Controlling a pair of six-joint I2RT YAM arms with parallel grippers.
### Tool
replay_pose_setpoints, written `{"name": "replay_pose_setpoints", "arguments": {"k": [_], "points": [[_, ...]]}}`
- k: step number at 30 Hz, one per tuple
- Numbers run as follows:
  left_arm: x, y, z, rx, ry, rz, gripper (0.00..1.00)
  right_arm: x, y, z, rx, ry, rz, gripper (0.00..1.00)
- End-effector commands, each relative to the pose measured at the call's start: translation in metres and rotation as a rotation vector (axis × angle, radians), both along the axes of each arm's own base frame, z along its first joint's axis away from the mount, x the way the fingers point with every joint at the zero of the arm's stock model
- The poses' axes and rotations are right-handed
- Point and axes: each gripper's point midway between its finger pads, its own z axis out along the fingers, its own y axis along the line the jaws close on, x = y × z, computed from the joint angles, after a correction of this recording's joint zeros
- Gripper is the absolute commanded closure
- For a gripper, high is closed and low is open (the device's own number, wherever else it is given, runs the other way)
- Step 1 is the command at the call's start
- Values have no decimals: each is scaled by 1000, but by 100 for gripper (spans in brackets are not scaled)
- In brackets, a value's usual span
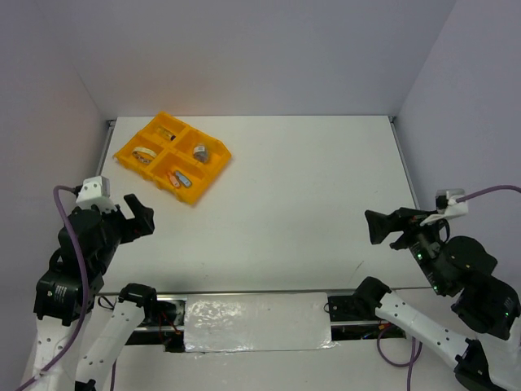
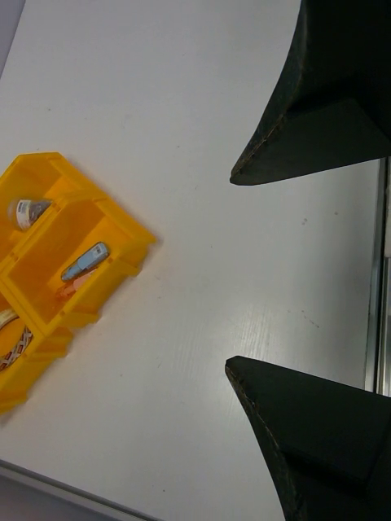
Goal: Sort the stationery into containers
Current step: Reset both arms
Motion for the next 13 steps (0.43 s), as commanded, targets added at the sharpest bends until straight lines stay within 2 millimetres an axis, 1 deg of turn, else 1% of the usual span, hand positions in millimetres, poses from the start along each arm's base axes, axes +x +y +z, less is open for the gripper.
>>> {"name": "replay_pose_setpoints", "arguments": {"k": [1, 4, 8, 13], "points": [[1, -1, 1, 5, -13, -8, 1, 9, 11, -18, -46, 33, 13, 0], [3, -3, -1, 10, 0, -21, 1, 13, 12, -26, -53, 55, -4, 0], [6, -4, -4, 10, 19, -25, 1, 14, 17, -24, -32, 44, 14, 0], [7, -5, -1, 5, -5, -31, 1, 16, 24, -27, -30, 61, 29, 0]]}}
